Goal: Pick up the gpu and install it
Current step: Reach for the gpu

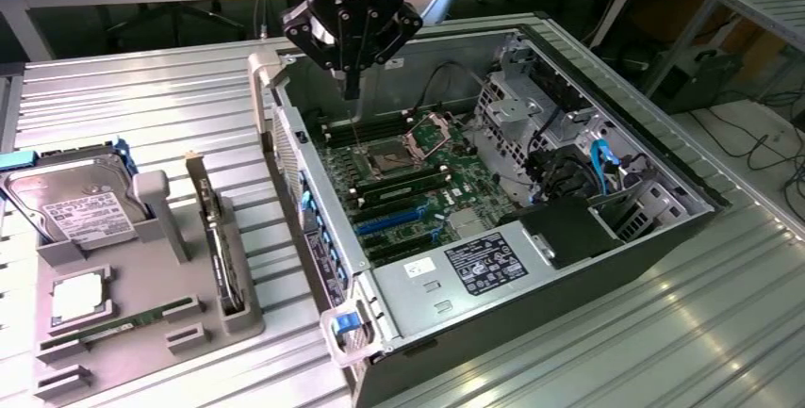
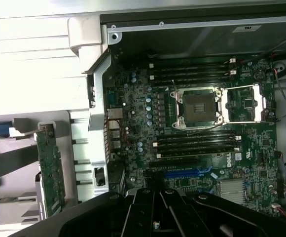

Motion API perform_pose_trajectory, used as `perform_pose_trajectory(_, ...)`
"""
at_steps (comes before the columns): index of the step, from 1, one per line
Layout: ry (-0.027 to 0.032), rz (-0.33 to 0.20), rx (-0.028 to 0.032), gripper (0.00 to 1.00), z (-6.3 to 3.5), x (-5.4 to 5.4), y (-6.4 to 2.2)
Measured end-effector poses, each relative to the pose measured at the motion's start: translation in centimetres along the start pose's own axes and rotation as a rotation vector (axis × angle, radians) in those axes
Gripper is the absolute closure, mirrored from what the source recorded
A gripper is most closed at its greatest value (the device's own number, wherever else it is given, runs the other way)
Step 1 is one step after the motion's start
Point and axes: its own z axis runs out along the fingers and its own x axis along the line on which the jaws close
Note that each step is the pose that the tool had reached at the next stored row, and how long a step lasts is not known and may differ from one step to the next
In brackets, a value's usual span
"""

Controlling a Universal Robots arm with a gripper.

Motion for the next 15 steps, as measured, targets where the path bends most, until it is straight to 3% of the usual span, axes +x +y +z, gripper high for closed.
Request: perform_pose_trajectory(15, 0.0, 0.0, 0.0, 0.89, -0.01, 0.5, -0.1)
